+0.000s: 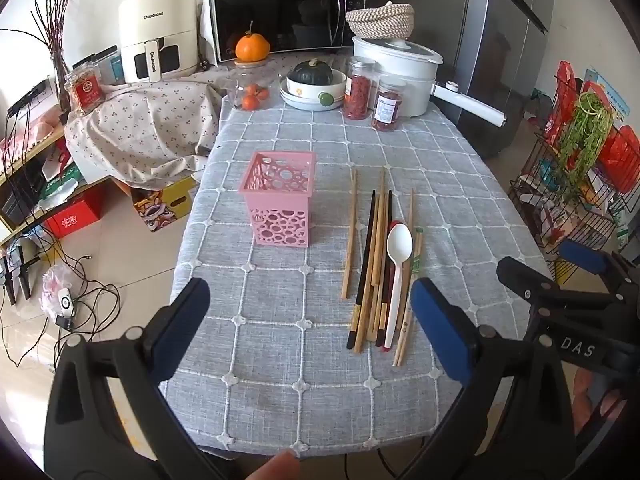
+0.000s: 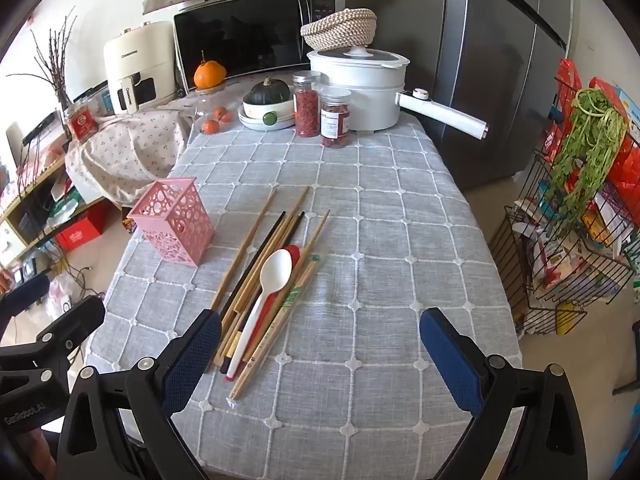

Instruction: Organize utensils

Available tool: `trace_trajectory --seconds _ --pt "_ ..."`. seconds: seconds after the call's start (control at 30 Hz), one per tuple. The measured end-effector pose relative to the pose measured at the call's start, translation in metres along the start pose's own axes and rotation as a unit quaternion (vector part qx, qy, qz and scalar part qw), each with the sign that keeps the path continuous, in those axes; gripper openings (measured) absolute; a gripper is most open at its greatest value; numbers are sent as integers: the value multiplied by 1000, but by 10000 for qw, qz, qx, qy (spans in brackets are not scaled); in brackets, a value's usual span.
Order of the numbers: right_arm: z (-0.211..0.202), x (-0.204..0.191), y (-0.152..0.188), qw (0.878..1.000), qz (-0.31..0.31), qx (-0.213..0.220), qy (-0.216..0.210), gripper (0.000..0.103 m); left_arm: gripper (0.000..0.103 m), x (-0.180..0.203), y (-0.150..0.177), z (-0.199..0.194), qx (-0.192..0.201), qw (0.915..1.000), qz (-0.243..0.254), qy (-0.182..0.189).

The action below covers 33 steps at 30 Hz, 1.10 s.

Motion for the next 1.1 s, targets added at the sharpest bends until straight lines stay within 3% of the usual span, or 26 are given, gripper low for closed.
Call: trace_trajectory --seconds 1.1 --pt "2 2 0 10000 40 -30 -11 100 100 2 2 1 -42 10000 -3 -8"
Point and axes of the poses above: each gripper's, at about its wrist camera, not at the fingertips, and z roughly the way its jaws point, x to its right, y to its underside, the point moved 7 cm from there along z, roughly the way its jaws point, and after that the axes turned 11 degrees about -y, right-handed, at the moved point
